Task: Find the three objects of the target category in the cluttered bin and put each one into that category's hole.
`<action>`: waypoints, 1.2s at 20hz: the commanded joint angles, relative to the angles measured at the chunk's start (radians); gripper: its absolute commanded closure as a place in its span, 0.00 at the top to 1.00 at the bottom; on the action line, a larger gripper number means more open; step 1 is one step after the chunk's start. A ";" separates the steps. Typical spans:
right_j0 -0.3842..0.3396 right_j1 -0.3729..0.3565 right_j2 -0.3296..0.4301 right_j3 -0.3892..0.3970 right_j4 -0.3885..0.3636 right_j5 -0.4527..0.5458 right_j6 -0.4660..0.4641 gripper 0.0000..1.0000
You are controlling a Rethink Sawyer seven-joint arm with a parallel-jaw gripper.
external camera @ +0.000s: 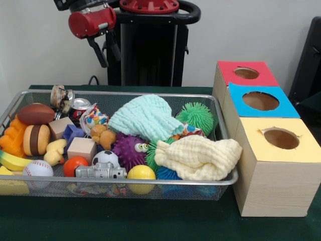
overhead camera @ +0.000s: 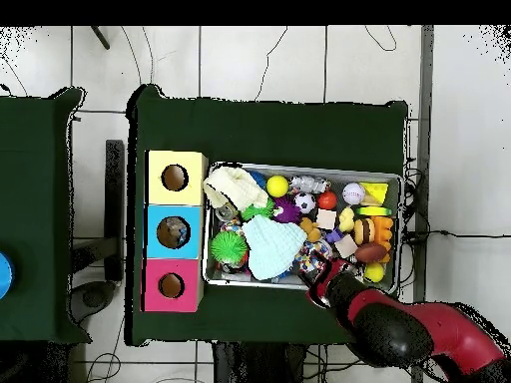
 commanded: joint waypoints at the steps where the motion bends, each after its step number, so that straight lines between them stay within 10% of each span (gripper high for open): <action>1: 0.077 0.105 -0.114 -0.181 -0.104 0.199 -0.069 1.00; 12: 0.166 0.208 -0.239 -0.319 -0.298 0.139 -0.055 1.00; 24: 0.116 0.287 -0.121 -0.396 -0.297 0.190 -0.197 1.00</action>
